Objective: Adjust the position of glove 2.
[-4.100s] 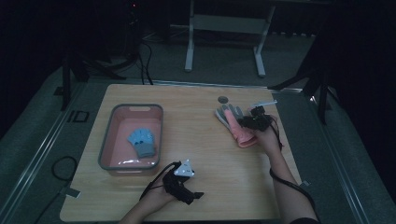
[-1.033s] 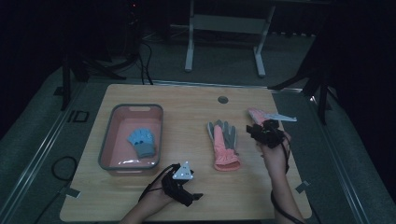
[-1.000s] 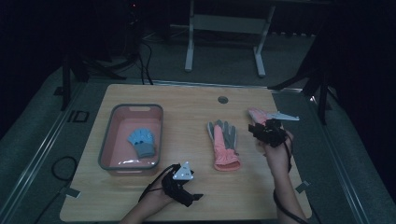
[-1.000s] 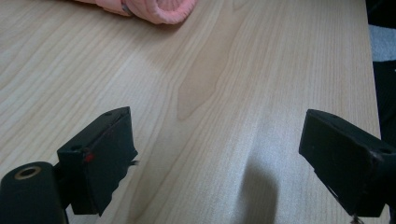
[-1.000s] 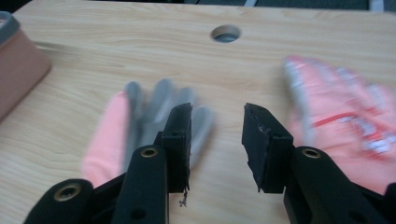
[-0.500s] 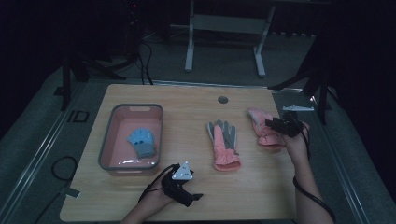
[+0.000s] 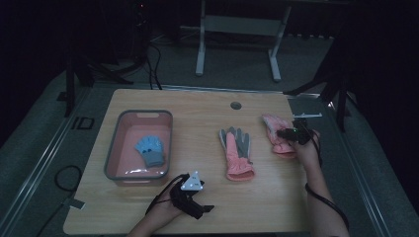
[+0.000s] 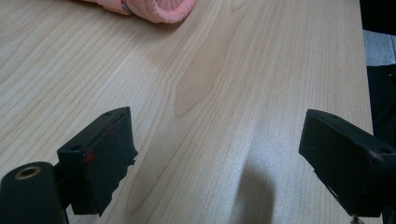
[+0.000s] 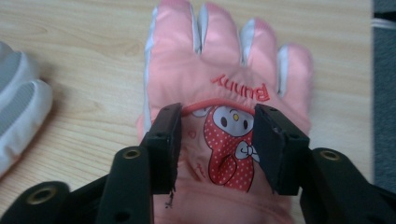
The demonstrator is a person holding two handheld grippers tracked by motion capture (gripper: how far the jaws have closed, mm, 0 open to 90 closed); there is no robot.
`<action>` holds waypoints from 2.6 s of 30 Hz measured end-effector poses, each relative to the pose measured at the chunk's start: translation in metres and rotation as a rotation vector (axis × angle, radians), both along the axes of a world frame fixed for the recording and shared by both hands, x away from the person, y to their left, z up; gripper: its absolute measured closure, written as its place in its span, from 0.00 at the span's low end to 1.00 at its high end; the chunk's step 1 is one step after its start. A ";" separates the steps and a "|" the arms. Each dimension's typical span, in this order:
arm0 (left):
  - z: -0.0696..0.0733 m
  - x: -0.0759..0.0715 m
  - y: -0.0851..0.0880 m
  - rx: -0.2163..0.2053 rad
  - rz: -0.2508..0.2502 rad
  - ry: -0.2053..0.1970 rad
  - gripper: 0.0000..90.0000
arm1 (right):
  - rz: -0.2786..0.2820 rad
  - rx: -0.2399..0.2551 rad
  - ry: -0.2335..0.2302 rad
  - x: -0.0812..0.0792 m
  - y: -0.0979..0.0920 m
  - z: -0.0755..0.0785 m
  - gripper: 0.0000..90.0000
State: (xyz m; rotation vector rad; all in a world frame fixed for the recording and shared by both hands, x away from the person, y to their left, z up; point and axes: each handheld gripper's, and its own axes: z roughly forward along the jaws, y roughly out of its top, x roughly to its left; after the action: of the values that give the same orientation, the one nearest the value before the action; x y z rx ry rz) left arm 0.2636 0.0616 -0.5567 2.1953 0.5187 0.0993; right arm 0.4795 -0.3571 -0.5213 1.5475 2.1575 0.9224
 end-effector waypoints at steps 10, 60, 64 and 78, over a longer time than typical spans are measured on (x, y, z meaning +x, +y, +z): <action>0.000 0.000 0.000 -0.002 0.000 0.000 0.12 | -0.045 -0.005 -0.007 -0.009 0.004 0.002 0.97; 0.000 -0.005 0.007 -0.023 -0.002 -0.035 0.12 | 0.015 -0.029 -0.050 -0.102 0.022 0.019 0.73; -0.001 -0.005 0.007 -0.022 -0.001 -0.036 0.12 | 0.092 0.004 -0.054 -0.101 0.009 0.029 0.70; -0.001 -0.005 0.007 -0.013 -0.014 -0.048 0.12 | 0.128 0.017 -0.014 -0.097 0.008 -0.006 0.66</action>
State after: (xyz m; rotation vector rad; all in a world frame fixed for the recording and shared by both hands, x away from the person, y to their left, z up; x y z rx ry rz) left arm 0.2581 0.0687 -0.5580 2.1776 0.4762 0.1408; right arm 0.3829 -0.3487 -0.5273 1.4197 2.2662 0.9908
